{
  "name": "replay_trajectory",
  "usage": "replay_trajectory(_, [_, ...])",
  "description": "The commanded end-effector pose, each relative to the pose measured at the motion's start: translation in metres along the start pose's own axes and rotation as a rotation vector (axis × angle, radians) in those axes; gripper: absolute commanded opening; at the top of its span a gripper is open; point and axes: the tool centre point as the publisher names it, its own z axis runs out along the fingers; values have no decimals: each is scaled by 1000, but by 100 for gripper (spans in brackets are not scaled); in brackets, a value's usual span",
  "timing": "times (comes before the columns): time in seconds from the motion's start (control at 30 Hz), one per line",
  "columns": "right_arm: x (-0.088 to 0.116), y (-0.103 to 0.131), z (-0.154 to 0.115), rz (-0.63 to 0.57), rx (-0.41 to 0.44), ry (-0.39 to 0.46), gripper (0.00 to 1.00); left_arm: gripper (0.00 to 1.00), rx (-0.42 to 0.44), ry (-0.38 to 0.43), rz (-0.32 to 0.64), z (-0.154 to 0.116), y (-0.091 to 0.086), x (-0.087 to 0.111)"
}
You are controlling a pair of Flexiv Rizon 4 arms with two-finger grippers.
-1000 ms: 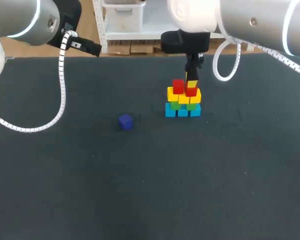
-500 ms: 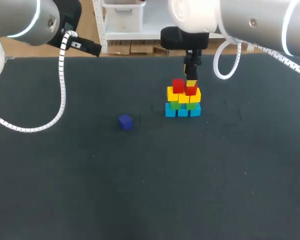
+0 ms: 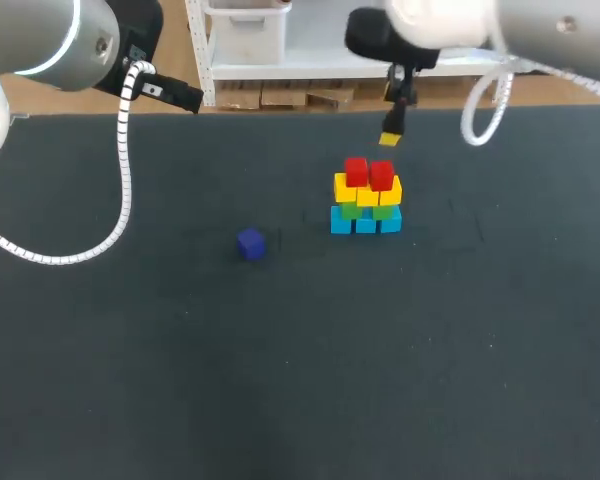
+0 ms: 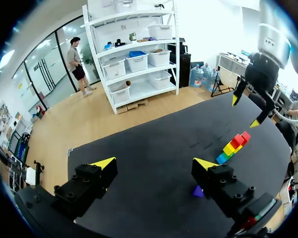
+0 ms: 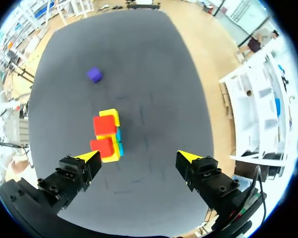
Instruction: Place the blue cubes, place green cubes on the blue cubes, place the yellow cubes on the green cubes, then place the red cubes on the yellow cubes, and place purple cube on the red cubes.
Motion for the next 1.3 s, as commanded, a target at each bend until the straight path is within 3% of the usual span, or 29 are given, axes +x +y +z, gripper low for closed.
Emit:
replay_trajectory(0.03, [22,8,-10,31,124,-123,100,100,7,0,3,0,2,0])
replay_trajectory(0.53, [52,-22,-40,117,265,-297,100,100,7,0,3,0,2,0])
replay_trajectory(0.87, [80,-43,-66,199,343,-337,100,100,7,0,3,0,2,0])
replay_trajectory(1.3, [91,-56,-83,267,404,-389,100,100,7,0,3,0,2,0])
